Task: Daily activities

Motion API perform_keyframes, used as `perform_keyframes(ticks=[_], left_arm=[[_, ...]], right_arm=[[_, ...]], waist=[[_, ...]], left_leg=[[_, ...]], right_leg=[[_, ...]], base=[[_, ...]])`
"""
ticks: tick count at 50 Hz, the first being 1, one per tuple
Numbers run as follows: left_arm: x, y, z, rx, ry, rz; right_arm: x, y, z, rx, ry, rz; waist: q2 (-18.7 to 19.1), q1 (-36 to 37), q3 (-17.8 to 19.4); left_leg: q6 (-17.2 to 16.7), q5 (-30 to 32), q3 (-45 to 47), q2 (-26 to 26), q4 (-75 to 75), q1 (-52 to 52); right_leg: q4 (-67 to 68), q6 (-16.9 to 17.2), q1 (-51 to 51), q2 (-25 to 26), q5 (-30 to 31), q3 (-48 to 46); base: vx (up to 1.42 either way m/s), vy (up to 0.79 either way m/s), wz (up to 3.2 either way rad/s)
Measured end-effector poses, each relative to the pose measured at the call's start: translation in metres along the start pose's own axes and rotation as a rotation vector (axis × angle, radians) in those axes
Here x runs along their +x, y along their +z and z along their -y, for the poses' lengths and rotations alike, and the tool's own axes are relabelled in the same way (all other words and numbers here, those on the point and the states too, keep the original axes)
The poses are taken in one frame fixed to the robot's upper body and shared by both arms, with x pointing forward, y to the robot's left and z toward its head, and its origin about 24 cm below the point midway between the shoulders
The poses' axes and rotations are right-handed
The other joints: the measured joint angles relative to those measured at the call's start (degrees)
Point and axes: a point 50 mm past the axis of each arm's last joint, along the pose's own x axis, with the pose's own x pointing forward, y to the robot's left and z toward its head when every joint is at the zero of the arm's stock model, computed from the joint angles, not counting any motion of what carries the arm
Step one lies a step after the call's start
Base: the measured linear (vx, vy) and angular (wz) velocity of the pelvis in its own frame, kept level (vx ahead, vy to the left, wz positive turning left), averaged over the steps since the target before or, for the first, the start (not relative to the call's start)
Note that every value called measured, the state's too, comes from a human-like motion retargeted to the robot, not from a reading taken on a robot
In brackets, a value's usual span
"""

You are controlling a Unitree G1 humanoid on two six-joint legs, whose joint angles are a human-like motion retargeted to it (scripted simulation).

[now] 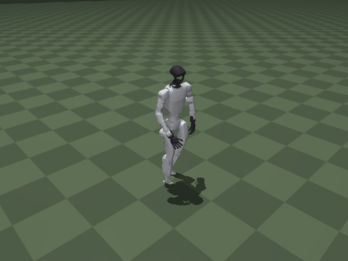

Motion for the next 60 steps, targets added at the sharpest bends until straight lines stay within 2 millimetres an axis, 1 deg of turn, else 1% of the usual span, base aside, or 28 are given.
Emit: perform_keyframes(ticks=[7,15,25,32,40,60], left_arm=[[-0.005,-0.010,0.015,-0.025,-0.059,-0.037],[-0.012,-0.015,0.033,-0.020,-0.131,-0.041],[-0.022,-0.009,0.064,0.007,-0.247,0.002],[-0.028,-0.001,0.079,0.037,-0.308,0.048],[-0.032,0.003,0.085,0.073,-0.350,0.083],[-0.036,0.008,0.084,0.107,-0.402,0.121]], right_arm=[[0.000,-0.007,-0.004,-0.009,0.023,-0.036],[-0.003,-0.016,-0.010,-0.015,0.054,-0.071],[-0.011,-0.030,-0.022,-0.007,0.106,-0.118],[-0.016,-0.037,-0.031,-0.003,0.145,-0.134],[-0.021,-0.041,-0.040,-0.003,0.195,-0.139],[-0.031,-0.049,-0.059,-0.047,0.329,-0.156]], waist=[[0.11,0.23,0.54],[0.14,0.66,1.29],[-0.12,1.31,2.11],[-0.42,1.84,2.59],[-0.89,2.35,3.12],[-1.87,2.63,4.86]], left_leg=[[0.35,-0.37,-0.15,-0.13,0.83,0.74],[0.61,-0.89,-0.47,-0.21,1.61,1.82],[0.58,-1.35,-1.12,-0.21,2.35,3.04],[0.48,-1.55,-1.79,-0.16,2.92,3.69],[0.38,-1.64,-2.71,-0.09,3.48,4.25],[0.34,-2.38,-4.90,0.23,5.30,4.73]], right_leg=[[1.77,-0.24,0.32,0.00,-1.30,-0.41],[3.24,-0.64,1.17,-0.01,-2.59,-0.98],[4.02,-1.19,2.62,-0.19,-3.64,-2.10],[4.14,-1.61,3.73,-0.37,-4.08,-3.05],[4.22,-2.13,4.85,-0.57,-4.43,-4.18],[5.50,-3.75,6.46,-0.80,-5.56,-6.83]], base=[[0.00,0.00,0.00],[0.00,0.00,0.00],[0.00,0.00,0.00],[0.00,0.00,0.00],[0.00,0.00,0.00],[0.00,0.00,0.02]])
